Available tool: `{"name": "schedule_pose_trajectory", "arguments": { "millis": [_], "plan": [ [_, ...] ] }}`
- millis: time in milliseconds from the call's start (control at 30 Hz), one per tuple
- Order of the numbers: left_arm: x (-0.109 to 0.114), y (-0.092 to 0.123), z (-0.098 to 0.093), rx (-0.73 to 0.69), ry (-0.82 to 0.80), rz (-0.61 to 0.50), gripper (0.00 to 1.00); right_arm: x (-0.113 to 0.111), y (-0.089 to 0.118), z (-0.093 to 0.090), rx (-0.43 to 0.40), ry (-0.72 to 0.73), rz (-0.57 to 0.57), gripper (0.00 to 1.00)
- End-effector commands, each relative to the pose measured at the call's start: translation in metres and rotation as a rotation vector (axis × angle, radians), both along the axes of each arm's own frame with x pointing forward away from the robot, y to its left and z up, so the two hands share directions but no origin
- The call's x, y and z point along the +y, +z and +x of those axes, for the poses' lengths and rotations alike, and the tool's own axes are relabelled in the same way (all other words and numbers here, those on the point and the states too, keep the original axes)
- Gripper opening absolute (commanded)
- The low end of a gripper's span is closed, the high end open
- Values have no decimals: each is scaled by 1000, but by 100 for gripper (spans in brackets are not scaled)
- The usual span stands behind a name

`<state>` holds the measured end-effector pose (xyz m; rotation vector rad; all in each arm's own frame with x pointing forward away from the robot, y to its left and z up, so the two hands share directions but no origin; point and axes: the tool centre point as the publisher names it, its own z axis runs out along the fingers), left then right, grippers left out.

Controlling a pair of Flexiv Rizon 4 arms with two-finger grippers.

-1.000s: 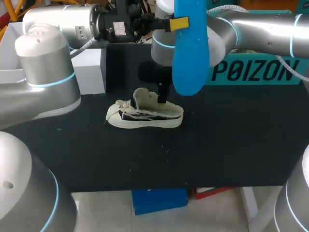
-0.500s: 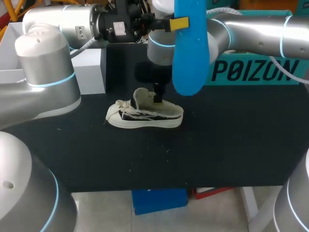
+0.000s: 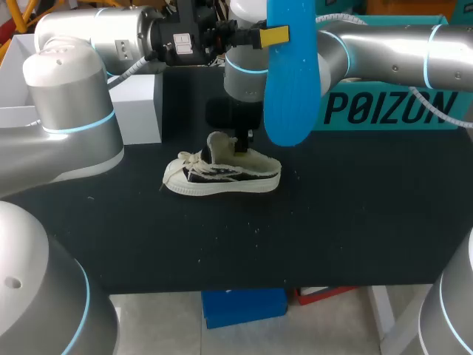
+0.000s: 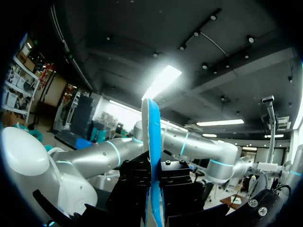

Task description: Take the shoe out of the shoebox, open the shoe tongue, remove and reinsert the insole, then place the shoe into the shoebox

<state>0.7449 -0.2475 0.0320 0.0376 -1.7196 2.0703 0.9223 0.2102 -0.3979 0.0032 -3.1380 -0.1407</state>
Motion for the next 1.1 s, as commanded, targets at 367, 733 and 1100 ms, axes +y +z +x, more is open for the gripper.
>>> {"name": "schedule_pose_trajectory", "arguments": {
  "millis": [367,733,1100],
  "plan": [
    [-1,-1,0,-2,1,-1,0,1,-2,2,0,-1,-1,0],
    [-1,-1,0,-2,1,-1,0,-44,39,19,-78,-349,-120,0],
    [-1,-1,0,-2,1,-1,0,-72,81,38,-125,-887,-224,0]
  ]
}}
